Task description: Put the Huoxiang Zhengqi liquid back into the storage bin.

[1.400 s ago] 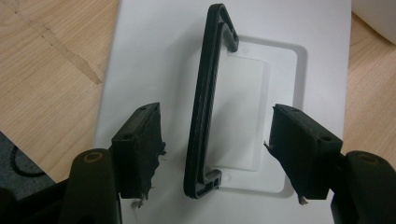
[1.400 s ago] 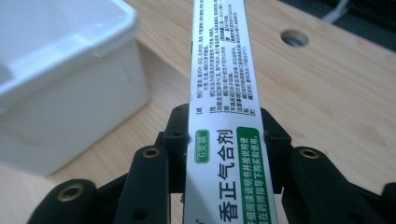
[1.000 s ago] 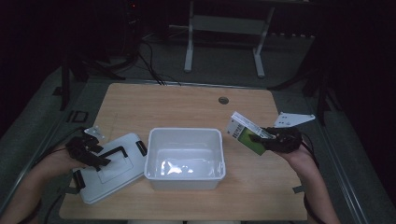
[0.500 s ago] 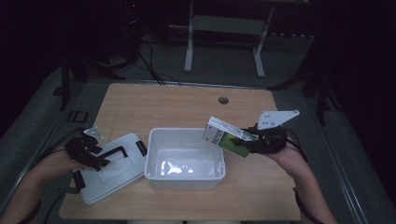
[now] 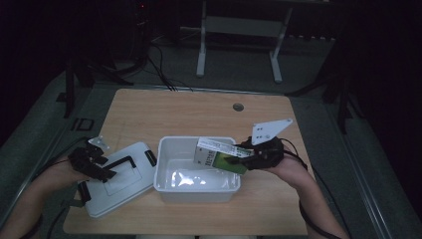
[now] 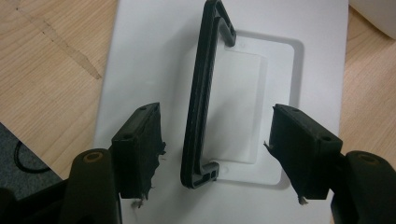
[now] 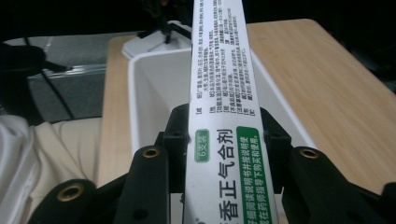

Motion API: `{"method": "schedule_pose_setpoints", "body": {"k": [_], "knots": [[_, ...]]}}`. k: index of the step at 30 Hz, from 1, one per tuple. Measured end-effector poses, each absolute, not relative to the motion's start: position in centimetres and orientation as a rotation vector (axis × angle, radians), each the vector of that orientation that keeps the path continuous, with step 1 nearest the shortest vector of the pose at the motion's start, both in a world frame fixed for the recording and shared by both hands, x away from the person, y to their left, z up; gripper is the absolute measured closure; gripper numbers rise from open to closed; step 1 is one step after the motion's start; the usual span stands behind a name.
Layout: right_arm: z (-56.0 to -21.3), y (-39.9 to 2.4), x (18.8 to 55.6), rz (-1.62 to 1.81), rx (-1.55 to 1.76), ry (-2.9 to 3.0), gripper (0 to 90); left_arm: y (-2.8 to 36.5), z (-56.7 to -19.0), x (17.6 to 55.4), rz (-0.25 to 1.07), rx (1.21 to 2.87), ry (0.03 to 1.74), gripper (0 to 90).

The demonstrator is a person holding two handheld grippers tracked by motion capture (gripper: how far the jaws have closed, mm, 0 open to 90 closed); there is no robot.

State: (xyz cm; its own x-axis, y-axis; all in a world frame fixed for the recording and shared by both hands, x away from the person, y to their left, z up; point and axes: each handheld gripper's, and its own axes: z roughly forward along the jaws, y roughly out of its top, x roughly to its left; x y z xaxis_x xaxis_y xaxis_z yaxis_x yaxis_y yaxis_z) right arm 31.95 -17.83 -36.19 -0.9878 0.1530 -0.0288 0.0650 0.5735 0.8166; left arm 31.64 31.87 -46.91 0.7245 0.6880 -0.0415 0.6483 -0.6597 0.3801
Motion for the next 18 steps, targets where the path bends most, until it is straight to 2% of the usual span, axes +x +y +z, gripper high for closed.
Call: {"method": "schedule_pose_setpoints", "body": {"k": [8,18], "knots": [[-37.8,-15.5,31.9,1.369,0.116,2.766,63.7,31.9,-47.1,31.6,0.146,2.566,1.035,34.5],[-41.6,-13.0,32.4,1.283,0.075,2.887,63.7,32.1,-47.4,31.5,0.140,2.564,1.040,34.5]]}}
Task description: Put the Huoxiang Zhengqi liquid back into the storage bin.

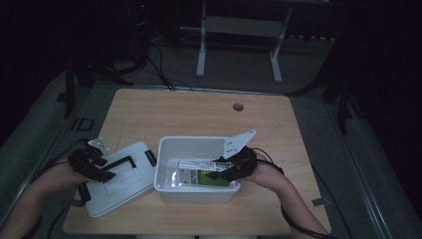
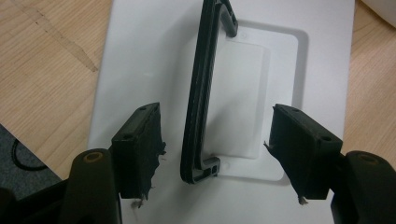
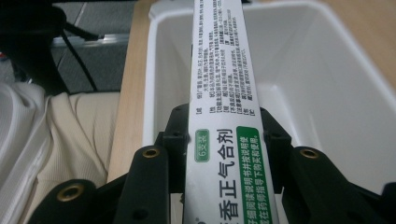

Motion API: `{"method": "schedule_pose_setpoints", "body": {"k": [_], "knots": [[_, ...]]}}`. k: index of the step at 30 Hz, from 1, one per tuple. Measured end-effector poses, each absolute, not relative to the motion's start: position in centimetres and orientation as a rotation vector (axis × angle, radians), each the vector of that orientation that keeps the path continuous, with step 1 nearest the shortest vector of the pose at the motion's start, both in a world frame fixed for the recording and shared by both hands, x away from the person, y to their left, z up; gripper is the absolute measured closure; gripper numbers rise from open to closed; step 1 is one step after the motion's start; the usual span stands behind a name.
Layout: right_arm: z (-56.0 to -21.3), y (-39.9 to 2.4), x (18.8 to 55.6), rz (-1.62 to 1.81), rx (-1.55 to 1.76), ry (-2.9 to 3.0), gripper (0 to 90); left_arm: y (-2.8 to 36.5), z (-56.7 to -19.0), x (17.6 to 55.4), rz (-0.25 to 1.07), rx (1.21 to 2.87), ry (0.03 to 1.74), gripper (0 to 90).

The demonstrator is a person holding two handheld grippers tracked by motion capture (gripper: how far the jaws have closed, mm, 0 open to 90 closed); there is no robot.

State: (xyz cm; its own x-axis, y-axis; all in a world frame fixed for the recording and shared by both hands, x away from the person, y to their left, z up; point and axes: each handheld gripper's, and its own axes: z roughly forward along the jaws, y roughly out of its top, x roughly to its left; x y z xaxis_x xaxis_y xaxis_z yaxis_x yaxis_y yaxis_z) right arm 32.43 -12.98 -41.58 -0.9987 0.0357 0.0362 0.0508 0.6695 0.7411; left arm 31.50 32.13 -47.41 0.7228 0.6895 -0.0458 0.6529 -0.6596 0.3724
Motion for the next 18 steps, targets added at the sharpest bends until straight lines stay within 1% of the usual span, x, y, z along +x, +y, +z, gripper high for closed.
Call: {"method": "schedule_pose_setpoints", "body": {"k": [7,18], "knots": [[-43.2,-12.0,32.8,-1.166,-0.064,-2.887,63.7,32.1,-47.5,31.5,0.139,2.562,1.040,34.5],[-44.4,-10.5,32.7,-1.047,-0.029,-2.910,63.6,32.2,-47.7,31.5,0.149,2.565,1.046,34.5]]}}
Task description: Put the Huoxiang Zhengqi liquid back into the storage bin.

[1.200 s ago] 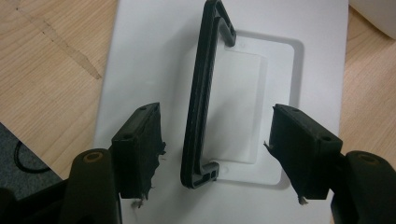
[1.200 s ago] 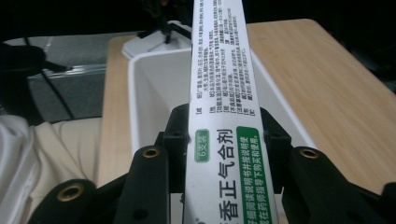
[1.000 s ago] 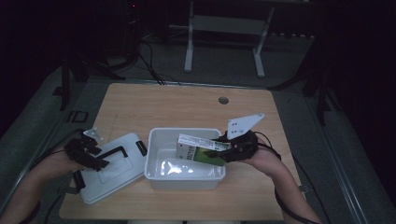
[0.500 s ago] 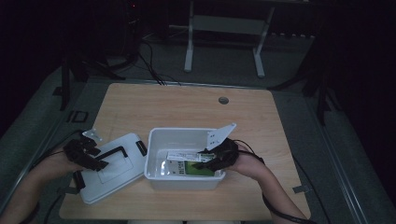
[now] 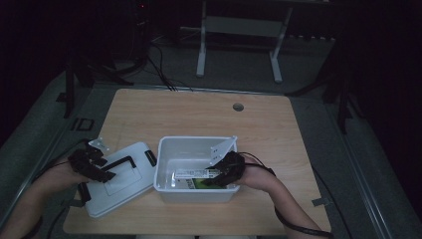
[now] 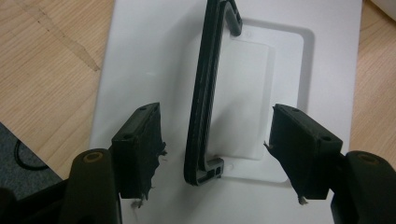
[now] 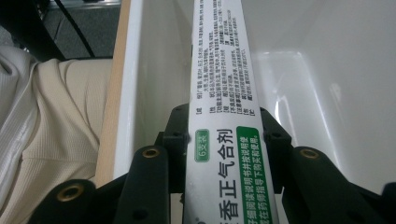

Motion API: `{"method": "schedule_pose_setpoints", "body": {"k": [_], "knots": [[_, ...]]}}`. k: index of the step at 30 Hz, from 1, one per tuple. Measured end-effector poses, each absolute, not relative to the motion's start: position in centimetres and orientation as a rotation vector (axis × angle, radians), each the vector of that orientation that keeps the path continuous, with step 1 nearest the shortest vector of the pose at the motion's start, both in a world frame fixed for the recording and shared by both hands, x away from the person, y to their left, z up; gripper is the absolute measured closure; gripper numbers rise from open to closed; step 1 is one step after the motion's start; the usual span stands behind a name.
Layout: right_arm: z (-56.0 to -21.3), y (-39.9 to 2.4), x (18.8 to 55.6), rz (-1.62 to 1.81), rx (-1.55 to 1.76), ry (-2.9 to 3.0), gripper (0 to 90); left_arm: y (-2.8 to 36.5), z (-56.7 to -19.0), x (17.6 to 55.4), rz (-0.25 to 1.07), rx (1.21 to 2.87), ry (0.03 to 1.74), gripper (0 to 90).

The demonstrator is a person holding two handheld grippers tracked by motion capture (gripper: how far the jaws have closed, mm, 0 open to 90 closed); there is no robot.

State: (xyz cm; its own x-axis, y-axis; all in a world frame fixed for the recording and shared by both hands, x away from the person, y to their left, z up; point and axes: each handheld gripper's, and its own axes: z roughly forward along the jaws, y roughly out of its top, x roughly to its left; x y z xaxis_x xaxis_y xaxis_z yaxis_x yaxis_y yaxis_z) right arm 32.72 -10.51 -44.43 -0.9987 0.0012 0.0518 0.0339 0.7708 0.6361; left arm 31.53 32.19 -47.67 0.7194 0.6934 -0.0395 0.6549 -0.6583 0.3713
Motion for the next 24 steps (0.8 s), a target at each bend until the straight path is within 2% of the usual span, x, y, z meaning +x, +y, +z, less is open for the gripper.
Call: {"method": "schedule_pose_setpoints", "body": {"k": [24], "knots": [[-45.2,-9.1,32.5,-0.806,0.009,-3.025,61.4,32.3,-47.7,31.4,0.154,2.558,1.049,34.5]]}}
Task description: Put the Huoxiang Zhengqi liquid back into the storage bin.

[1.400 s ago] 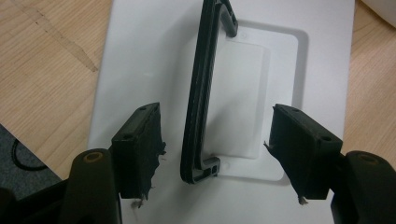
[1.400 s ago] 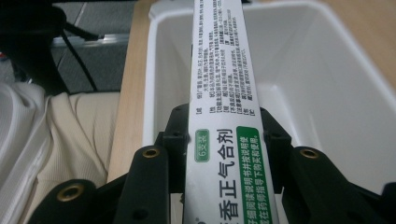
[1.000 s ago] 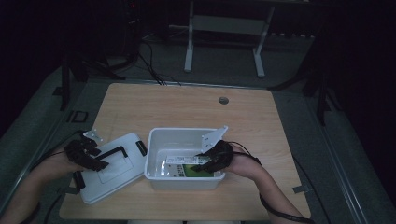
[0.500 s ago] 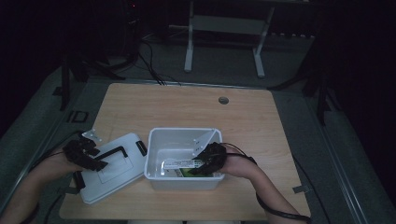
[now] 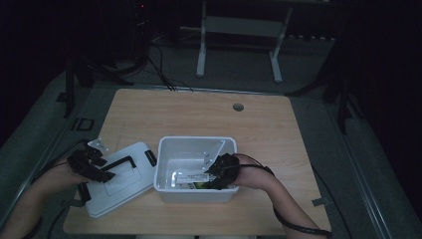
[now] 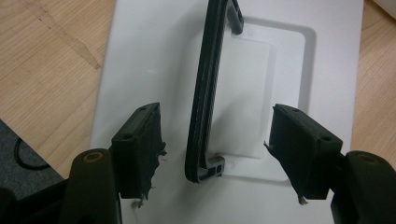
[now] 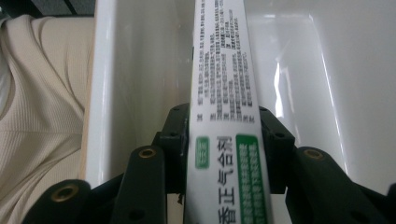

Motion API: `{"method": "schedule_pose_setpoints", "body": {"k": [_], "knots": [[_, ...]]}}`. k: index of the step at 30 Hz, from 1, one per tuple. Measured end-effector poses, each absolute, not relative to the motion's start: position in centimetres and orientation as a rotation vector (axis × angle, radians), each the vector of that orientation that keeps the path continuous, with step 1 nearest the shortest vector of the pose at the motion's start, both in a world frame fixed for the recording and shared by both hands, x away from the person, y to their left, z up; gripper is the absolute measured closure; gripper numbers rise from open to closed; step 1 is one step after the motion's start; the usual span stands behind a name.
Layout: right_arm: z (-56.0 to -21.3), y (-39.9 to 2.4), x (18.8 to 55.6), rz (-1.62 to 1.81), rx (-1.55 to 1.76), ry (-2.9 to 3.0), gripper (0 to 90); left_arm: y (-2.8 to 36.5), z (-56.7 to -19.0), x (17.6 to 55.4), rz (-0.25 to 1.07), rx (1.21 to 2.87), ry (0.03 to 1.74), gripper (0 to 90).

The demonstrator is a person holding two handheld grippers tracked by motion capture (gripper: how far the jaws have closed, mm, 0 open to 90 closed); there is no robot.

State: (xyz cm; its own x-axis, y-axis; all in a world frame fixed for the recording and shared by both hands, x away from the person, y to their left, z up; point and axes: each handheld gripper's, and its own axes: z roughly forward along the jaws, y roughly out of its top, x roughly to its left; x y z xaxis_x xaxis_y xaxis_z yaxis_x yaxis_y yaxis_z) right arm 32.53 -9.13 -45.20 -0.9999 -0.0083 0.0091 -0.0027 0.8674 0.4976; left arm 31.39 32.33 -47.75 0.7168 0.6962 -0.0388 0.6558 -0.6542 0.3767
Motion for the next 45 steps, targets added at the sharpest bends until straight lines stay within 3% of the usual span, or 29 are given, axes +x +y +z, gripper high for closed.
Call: {"method": "schedule_pose_setpoints", "body": {"k": [18,21,26,30,38,45], "knots": [[-42.6,-12.7,33.3,-1.101,-0.156,-2.947,54.5,32.3,-47.6,31.4,0.134,2.560,1.058,34.6],[-42.3,-13.8,33.4,-1.179,-0.207,-2.923,50.5,32.2,-47.5,31.4,0.127,2.561,1.051,34.6],[-41.9,-16.0,33.7,-1.334,-0.344,-2.891,30.3,32.1,-47.5,31.7,0.127,2.547,1.089,34.5],[-42.0,-18.1,33.9,-1.424,-0.477,-2.871,19.3,32.2,-47.3,31.7,0.127,2.544,1.082,34.6],[-42.5,-21.8,33.9,-1.551,-0.650,-2.838,13.6,32.0,-47.2,31.7,0.138,2.552,1.067,34.6],[-43.4,-24.4,33.4,-1.588,-0.786,-2.879,13.8,31.8,-47.2,31.8,0.151,2.556,1.051,34.7]]}}
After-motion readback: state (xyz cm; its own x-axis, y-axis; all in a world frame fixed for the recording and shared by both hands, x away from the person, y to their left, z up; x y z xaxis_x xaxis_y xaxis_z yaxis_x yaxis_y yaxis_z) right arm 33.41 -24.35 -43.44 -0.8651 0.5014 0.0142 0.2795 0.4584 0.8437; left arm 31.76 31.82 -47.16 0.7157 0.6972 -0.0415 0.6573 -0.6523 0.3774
